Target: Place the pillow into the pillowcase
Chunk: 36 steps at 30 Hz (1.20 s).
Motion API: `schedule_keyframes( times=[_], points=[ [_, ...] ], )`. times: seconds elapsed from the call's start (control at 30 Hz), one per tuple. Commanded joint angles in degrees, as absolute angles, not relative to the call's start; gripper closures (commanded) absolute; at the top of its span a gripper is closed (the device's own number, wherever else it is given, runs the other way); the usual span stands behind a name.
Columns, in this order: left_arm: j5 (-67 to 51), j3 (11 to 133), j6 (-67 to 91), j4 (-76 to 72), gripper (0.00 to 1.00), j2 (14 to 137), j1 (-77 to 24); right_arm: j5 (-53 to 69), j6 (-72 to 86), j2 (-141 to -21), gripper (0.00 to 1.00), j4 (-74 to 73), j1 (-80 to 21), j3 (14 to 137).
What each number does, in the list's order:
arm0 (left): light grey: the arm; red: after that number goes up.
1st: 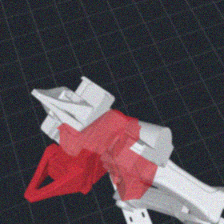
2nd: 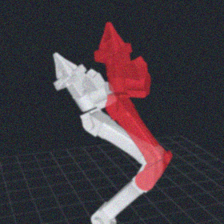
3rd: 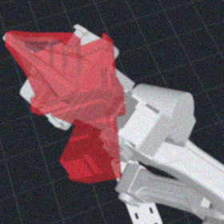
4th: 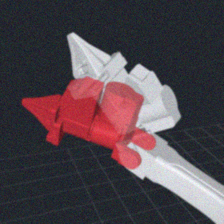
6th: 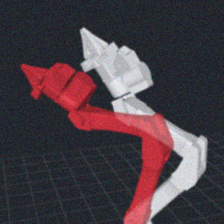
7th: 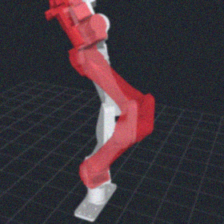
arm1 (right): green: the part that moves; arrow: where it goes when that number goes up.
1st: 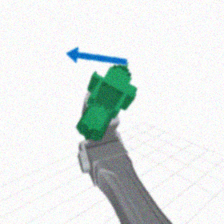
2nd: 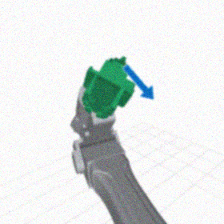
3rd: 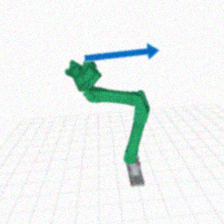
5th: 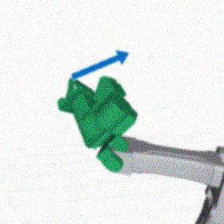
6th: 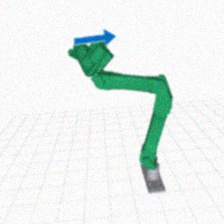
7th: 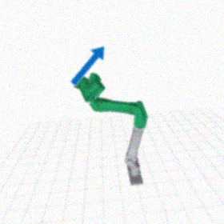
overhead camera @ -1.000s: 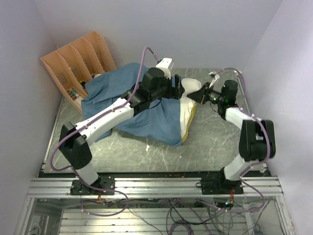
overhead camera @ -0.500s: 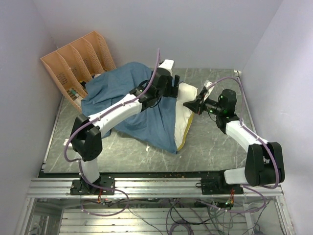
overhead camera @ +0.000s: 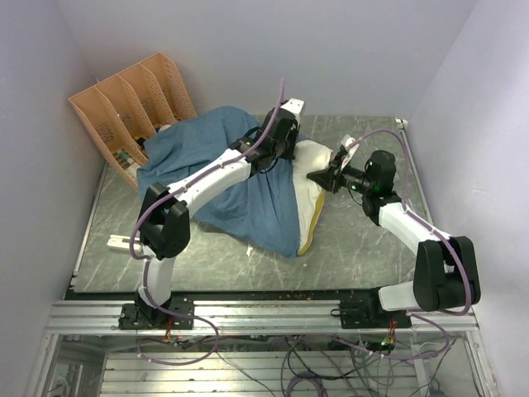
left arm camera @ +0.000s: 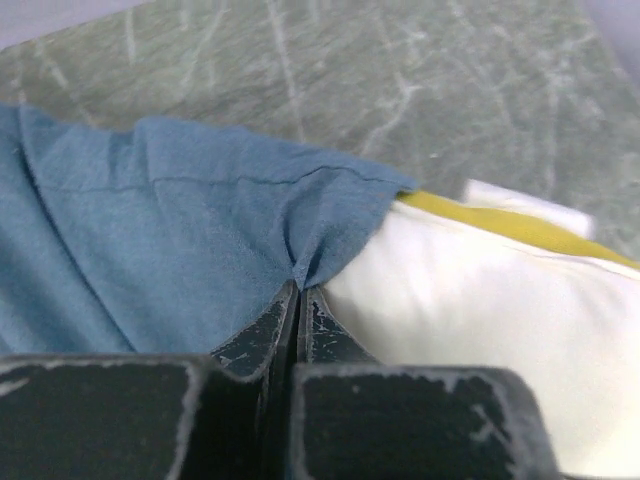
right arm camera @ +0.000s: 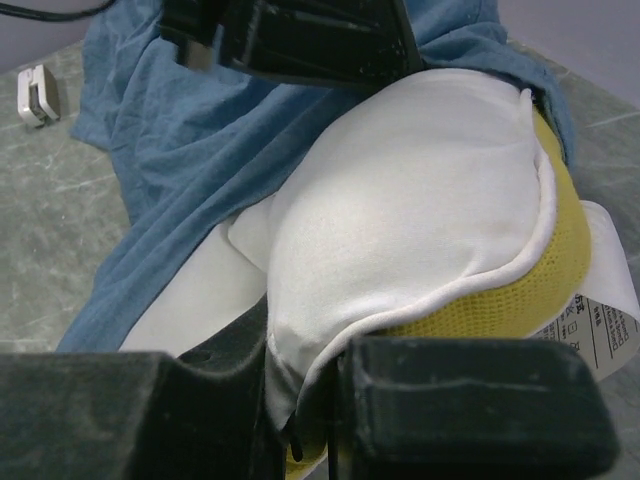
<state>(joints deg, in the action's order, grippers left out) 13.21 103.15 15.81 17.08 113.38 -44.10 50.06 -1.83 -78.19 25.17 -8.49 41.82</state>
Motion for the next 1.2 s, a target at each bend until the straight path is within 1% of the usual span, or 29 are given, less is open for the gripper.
schedule_keyframes(
  times=[0.0, 0.07, 0.13, 0.2, 0.3, 0.37, 0.4, 0.47, 0.57, 0.6, 0.63, 0.7, 0.77, 0.8, 0.87, 0.93, 1.0, 1.03, 1.07, 1.13, 1.17],
  points=[
    [-0.96, 108.57, 15.82, 14.34, 0.93, 110.43, -43.59, 52.73, 2.99, -81.12, 0.95, 30.42, -9.98, 44.34],
    [-6.67, 111.47, 18.29, 11.93, 0.93, 108.63, -43.82, 52.89, 6.17, -81.62, 0.95, 34.7, -9.74, 45.61],
    [-10.91, 116.86, 20.91, 9.8, 0.93, 108.22, -44.83, 52.83, 12.78, -81.67, 0.95, 42.46, -9.06, 47.6],
    [-13.93, 126.19, 22.78, 9.36, 0.93, 110.6, -47.01, 51.96, 24.91, -82.88, 0.94, 56.07, -8.16, 50.26],
    [-17.47, 145.0, 25.59, 9.77, 0.93, 117.85, -52.03, 47.4, 46.69, -86.94, 0.92, 81.16, -7.52, 55.91],
    [-20.15, 151.28, 29.49, 3.33, 0.93, 120.83, -55.12, 43.24, 53.21, -88.71, 0.91, 86.45, -7.0, 60.48],
    [-20.93, 151.0, 31.29, -0.65, 0.93, 120.55, -56.23, 41.51, 53.56, -88.82, 0.91, 85.9, -6.88, 61.78],
    [-21.55, 146.48, 32.73, -5.79, 0.93, 116.89, -57.94, 39.8, 50.4, -88.85, 0.91, 78.58, -7.6, 62.64],
    [-22.4, 133.81, 34.15, -12.26, 0.93, 110.72, -58.73, 40.14, 35.37, -89.52, 0.9, 56.88, -12.73, 60.88],
    [-22.32, 130.07, 35.27, -13.73, 0.93, 108.96, -58.71, 41.85, 33.62, -90.37, 0.89, 56.76, -14.3, 58.58],
    [-21.71, 126.56, 35.06, -14.01, 0.93, 107.5, -58.71, 44.3, 35.35, -91.27, 0.89, 61.56, -15.62, 53.77],
    [-18.71, 120.39, 33.45, -12.75, 0.93, 104.55, -58.35, 49.09, 45.06, -92.51, 0.89, 81.23, -17.74, 45.08],
    [-17.0, 114.52, 34.33, -13.43, 0.93, 102.03, -56.12, 50.21, 56.32, -92.55, 0.88, 98.66, -17.37, 40.15],
    [-16.93, 112.04, 36.13, -14.48, 0.93, 100.94, -54.42, 48.28, 61.3, -91.59, 0.88, 103.07, -15.22, 40.09],
    [-16.75, 108.41, 38.7, -17.51, 0.93, 99.07, -51.07, 44.87, 69.02, -90.15, 0.88, 104.27, -9.28, 43.26],
    [-16.59, 108.83, 40.02, -18.72, 0.93, 99.15, -49.11, 45.14, 68.99, -88.1, 0.88, 102.42, -9.71, 44.96],
    [-18.52, 114.7, 41.73, -17.58, 0.93, 103.22, -48.61, 46.38, 63.02, -83.66, 0.88, 96.49, -16.05, 43.11],
    [-22.32, 119.28, 43.82, -16.03, 0.93, 106.47, -48.6, 45.63, 58.49, -80.62, 0.87, 91.84, -19.41, 41.39],
    [-25.52, 126.7, 45.97, -14.53, 0.93, 109.59, -48.37, 42.22, 55.44, -77.29, 0.8, 88.33, -20.71, 39.81],
    [-26.97, 128.48, 49.41, -17.09, 0.93, 112.3, -50.06, 34.88, 50.16, -72.44, 0.73, 76.04, -19.75, 39.71],
    [-27.77, 127.57, 50.69, -19.38, 0.93, 112.63, -50.93, 31.28, 51.75, -72.09, 0.74, 73.94, -16.62, 39.47]
  ],
)
